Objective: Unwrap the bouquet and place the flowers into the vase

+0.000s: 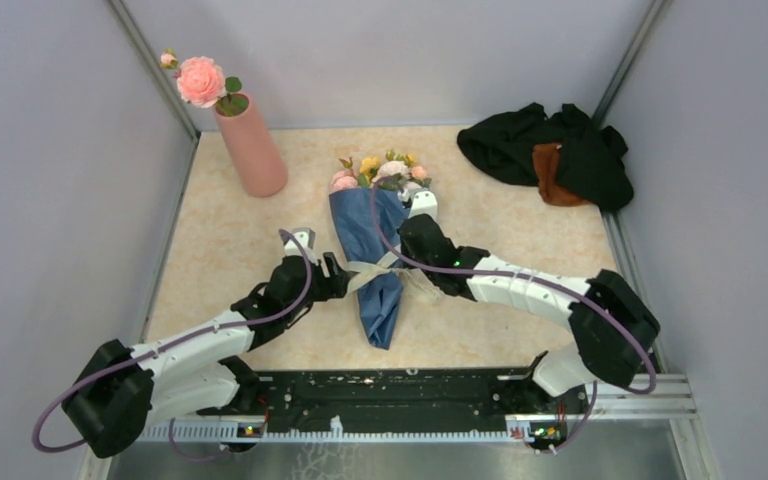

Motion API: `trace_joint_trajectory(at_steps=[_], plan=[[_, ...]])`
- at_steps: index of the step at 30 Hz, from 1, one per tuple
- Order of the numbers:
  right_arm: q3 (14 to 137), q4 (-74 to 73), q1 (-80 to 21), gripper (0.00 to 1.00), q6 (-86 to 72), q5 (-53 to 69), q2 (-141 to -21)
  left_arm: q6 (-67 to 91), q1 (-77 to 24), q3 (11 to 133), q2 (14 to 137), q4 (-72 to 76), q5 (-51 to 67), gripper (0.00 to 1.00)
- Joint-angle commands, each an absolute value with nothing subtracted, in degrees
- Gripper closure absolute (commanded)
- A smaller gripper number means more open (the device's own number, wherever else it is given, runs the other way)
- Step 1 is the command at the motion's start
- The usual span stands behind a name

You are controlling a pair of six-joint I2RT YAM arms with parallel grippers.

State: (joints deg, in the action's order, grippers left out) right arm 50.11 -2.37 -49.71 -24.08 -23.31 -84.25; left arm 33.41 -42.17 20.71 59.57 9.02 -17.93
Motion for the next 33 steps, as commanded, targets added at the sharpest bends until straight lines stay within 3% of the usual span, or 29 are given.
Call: trace_joint_trajectory(at_steps=[1, 13, 18, 26, 29, 33], plan=[[50.7, -3.9, -49.5, 1.0, -23.2, -25.4, -77.1, 34.6, -43.0, 22.4, 59.9, 9.3, -17.8, 0.25], [50.4, -5.1, -49.3, 1.0, -22.5, -26.5, -74.8, 34.7, -44.1, 22.9, 60.9, 10.5, -17.8, 0.25], [49.5, -4.1, -49.4, 1.0, -22.9, -25.8, -76.4, 35.6, -44.1, 23.8, 63.5, 12.6, -19.1, 0.19], [48.7, -3.7, -49.4, 1.0, -23.2, -25.2, -76.2, 44.9, -44.1, 26.5, 69.0, 13.4, -22.1, 0.36], [48.4, -3.6, -49.4, 1.0, -23.0, -25.3, -76.0, 50.7, -44.1, 24.0, 69.4, 19.6, -20.5, 0.25], [48.1, -3.8, -49.4, 1.0, -22.8, -25.6, -75.9, 57.8, -44.2, 21.3, 69.9, 24.0, -18.8, 0.27]])
